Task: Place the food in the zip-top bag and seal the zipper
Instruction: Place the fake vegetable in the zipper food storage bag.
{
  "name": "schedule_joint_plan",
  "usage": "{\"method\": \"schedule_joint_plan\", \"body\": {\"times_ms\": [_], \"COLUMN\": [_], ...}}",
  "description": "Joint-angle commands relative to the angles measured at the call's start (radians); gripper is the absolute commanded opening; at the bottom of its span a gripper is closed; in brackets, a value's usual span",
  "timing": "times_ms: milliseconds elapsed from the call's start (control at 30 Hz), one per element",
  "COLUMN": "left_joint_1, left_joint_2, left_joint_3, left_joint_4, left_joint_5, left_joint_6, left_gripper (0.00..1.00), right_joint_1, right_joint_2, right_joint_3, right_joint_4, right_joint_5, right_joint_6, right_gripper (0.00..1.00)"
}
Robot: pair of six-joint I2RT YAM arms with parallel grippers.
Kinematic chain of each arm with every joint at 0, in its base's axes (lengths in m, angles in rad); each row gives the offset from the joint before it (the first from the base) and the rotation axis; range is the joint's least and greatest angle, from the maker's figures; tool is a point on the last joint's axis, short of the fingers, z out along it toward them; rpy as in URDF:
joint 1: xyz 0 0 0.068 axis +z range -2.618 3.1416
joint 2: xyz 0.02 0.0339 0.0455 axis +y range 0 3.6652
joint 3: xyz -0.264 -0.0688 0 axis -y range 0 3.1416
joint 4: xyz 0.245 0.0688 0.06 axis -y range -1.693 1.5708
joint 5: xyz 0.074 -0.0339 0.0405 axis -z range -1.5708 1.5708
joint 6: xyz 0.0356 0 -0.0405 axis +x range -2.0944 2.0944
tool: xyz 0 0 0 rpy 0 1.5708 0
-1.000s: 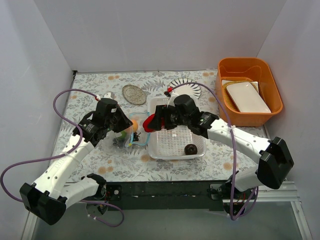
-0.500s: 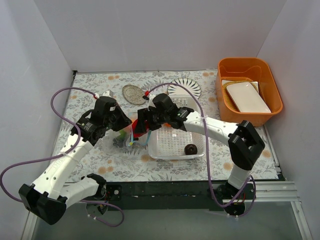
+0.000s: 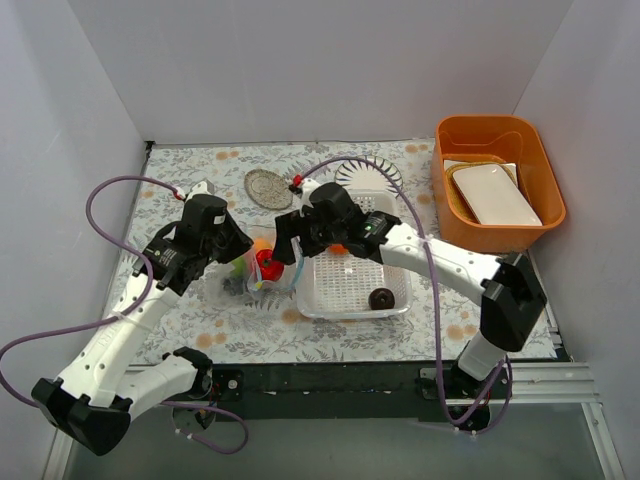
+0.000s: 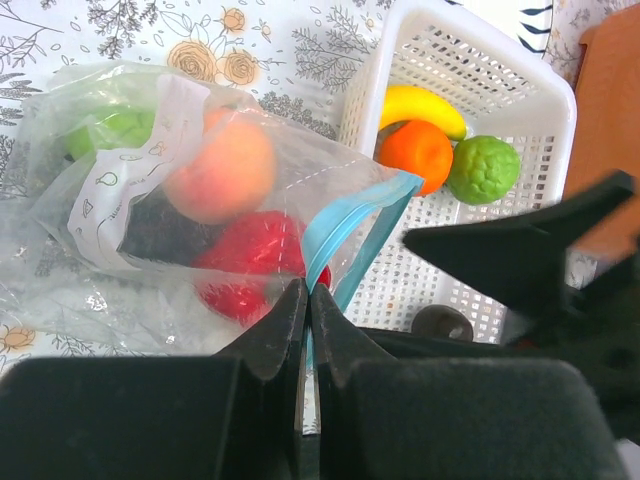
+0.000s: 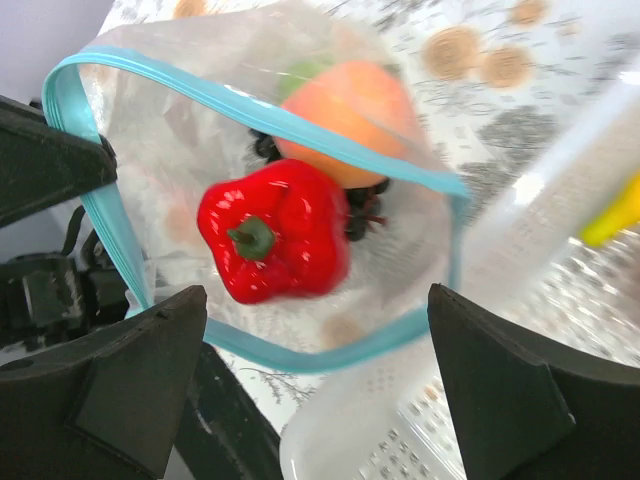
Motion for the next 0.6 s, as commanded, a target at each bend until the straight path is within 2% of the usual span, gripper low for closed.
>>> {"method": "schedule_joint_plan", "body": {"times_ms": [0, 67, 167, 267, 300, 333, 567], "left_joint_1": [0.004, 0.004, 0.004, 0.004, 0.004, 0.004, 0.004], "left_joint_2": [-0.026, -0.021, -0.018, -0.021, -0.021, -0.024, -0.028], "left_joint_3": [0.054, 0.060, 0.062, 0.054, 0.051, 0.048, 0.037], "left_joint_4": [-0.007, -0.010, -0.010, -0.002, -0.002, 0.001, 0.008], "left_joint_5": [-0.059, -0.062, -0.059, -0.051, -0.049, -0.051, -0.036], "left_joint_6": [-0.015, -0.013, -0.013, -0.015, -0.015, -0.016, -0.018], "left_gripper": [0.00, 0.00, 0.00, 0.00, 0.00, 0.00, 0.00], "right_joint_1": [-0.006, -0.012, -0.026, -0.027, -0.027, -0.027, -0.027], "right_joint_2": [-0.181, -0.207, -0.219, -0.189, -0.169, -0.157, -0.054], "right_joint_3": [-0.048, -0.088, -0.130, -0.138, -0.134, -0.134, -0.087], "right_joint_4": [-0.039, -0.061, -0.068, -0.071, -0.063, -0.059, -0.046], "right_joint_5": [0.249, 0.315, 0.300, 0.259, 0.248, 0.239, 0.186], "right_joint_6": [-0.005, 0.016, 0.032, 0.035, 0.036, 0.038, 0.038], "right_gripper": [0.98, 0.98, 0.95, 0.85, 0.77, 0.74, 0.60]}}
